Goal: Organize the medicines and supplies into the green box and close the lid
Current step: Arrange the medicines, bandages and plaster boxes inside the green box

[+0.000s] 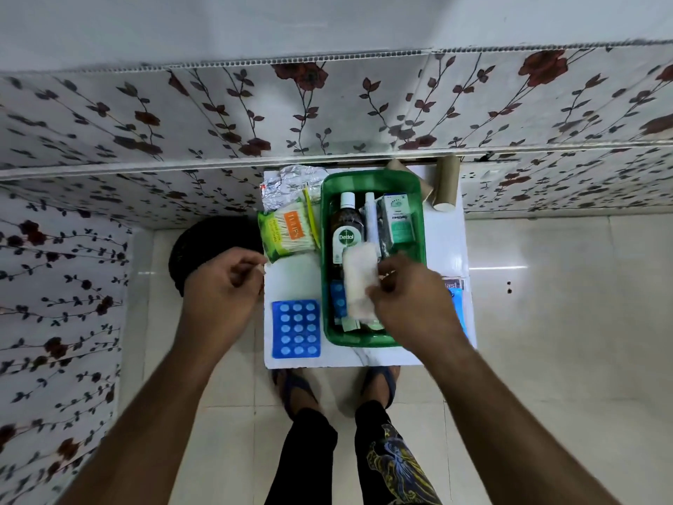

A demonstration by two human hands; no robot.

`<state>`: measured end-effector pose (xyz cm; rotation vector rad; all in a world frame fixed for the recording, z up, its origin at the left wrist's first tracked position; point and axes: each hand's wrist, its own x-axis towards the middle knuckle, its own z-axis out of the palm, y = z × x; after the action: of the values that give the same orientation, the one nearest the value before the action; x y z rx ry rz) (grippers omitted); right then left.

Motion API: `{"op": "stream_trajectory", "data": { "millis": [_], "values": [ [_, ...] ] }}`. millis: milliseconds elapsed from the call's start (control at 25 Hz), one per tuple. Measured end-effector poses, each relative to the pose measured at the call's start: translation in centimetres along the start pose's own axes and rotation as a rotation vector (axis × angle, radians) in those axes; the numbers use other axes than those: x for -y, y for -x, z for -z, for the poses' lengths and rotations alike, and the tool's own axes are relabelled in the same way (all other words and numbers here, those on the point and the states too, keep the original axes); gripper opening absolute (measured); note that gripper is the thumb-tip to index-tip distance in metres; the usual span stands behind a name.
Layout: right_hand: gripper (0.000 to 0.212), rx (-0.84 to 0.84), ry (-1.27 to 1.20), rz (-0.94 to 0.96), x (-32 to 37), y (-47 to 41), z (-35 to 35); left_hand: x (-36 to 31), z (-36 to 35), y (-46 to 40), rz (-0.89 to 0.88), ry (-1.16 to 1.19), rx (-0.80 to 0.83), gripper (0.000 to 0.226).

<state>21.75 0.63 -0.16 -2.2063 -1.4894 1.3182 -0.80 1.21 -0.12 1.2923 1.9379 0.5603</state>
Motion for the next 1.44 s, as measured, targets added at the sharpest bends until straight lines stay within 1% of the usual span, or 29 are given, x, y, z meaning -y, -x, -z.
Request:
{"op": "stream_trajectory", "data": {
  "millis": [80,160,360,440,520,600,640,680,720,800,880,920,1040,1160,1320,1360,1440],
  "values": [
    [0.026,0.055,0.148,0.009,-0.1,-0.6,-2.3,2.0,-0.2,0.3,0.043,-0.007,0.037,0.021],
    [0.03,0.056,0.222,0.009,-0.3,-1.1,-3.6,3.6,-0.6,0.8,0.064,-0.022,0.065,0.019],
    [0.031,0.051,0.288,0.058,-0.1,-1.6,-4.6,5.6,-1.9,1.5,0.131,-0.053,0.12,0.017],
    [0.03,0.023,0.286,0.058,0.3,-1.1,-3.5,6.1,-2.3,1.6,0.161,-0.067,0.129,0.016],
    [0.025,-0.079,0.141,0.03,0.1,-0.1,-0.7,6.3,-3.1,1.8,0.216,-0.107,0.145,0.016],
    [0.015,-0.291,-0.045,-0.003,-1.3,1.0,2.5,6.5,-3.9,2.2,0.28,-0.169,0.187,0.036],
    [0.012,-0.407,-0.074,-0.04,-2.8,1.4,4.1,6.5,-4.6,2.3,0.291,-0.208,0.217,0.047],
    [0.012,-0.469,-0.06,-0.094,-4.7,1.3,5.1,6.6,-5.2,2.4,0.296,-0.25,0.228,0.056],
    [0.016,-0.463,-0.026,-0.158,-6.3,0.9,5.3,6.7,-5.3,2.5,0.303,-0.286,0.218,0.062],
    [0.03,-0.32,0.062,-0.282,-9.4,-0.2,4.5,6.7,-5.4,2.6,0.3,-0.345,0.167,0.066],
    [0.045,-0.195,0.159,-0.307,-11.5,-1.1,3.1,6.8,-5.7,2.6,0.275,-0.366,0.125,0.064],
    [0.049,-0.175,0.195,-0.295,-12.1,-1.3,2.4,6.8,-6.0,2.6,0.27,-0.357,0.115,0.062],
    [0.051,-0.202,0.19,-0.286,-12.6,-1.6,1.5,6.4,-6.3,2.7,0.264,-0.297,0.11,0.055],
    [0.052,-0.203,0.09,-0.323,-13.1,-1.8,1.5,6.1,-5.5,2.7,0.271,-0.18,0.089,0.047],
    [0.054,-0.173,-0.019,-0.354,-13.1,-2.1,2.1,4.8,-3.6,2.9,0.24,-0.036,0.01,0.025],
    [0.053,-0.168,-0.037,-0.362,-13.0,-2.1,2.3,4.4,-2.8,2.8,0.229,-0.034,-0.013,0.023],
    [0.051,-0.16,-0.08,-0.376,-12.9,-2.1,2.5,3.0,-0.7,2.4,0.183,-0.003,-0.081,0.026]
  ]
}}
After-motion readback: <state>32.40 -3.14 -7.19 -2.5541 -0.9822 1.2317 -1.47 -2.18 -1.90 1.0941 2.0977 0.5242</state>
